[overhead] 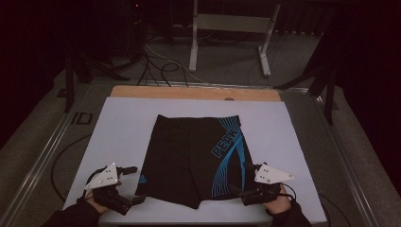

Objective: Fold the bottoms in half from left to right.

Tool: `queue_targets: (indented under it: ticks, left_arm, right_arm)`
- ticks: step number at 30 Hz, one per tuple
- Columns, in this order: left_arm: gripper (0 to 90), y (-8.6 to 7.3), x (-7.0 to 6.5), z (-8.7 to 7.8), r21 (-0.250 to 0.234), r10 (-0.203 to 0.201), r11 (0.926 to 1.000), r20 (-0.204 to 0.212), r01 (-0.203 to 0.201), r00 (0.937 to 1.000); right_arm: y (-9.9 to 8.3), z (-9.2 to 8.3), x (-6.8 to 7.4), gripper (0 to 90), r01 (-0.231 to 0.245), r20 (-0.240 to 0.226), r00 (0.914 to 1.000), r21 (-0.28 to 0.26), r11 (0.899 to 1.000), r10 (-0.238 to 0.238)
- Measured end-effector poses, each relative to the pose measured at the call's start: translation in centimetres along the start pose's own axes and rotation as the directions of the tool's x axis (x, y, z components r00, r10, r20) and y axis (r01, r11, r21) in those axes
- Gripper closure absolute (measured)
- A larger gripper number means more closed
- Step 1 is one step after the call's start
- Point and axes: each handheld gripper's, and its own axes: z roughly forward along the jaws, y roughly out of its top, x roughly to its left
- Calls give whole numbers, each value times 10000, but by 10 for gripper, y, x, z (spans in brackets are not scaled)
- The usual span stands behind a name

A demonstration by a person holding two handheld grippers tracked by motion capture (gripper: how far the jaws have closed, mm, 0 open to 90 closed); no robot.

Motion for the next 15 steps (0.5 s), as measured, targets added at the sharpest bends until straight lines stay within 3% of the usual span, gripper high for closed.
queue_targets:
  ticks: [15]
  left_arm:
    - [0, 0, 0, 1, -51, -174, 9998, 174, 175, 9997]
  right_arm:
    - [-1, 1, 1, 101, -242, -157, 9996, 453, 9987, 250]
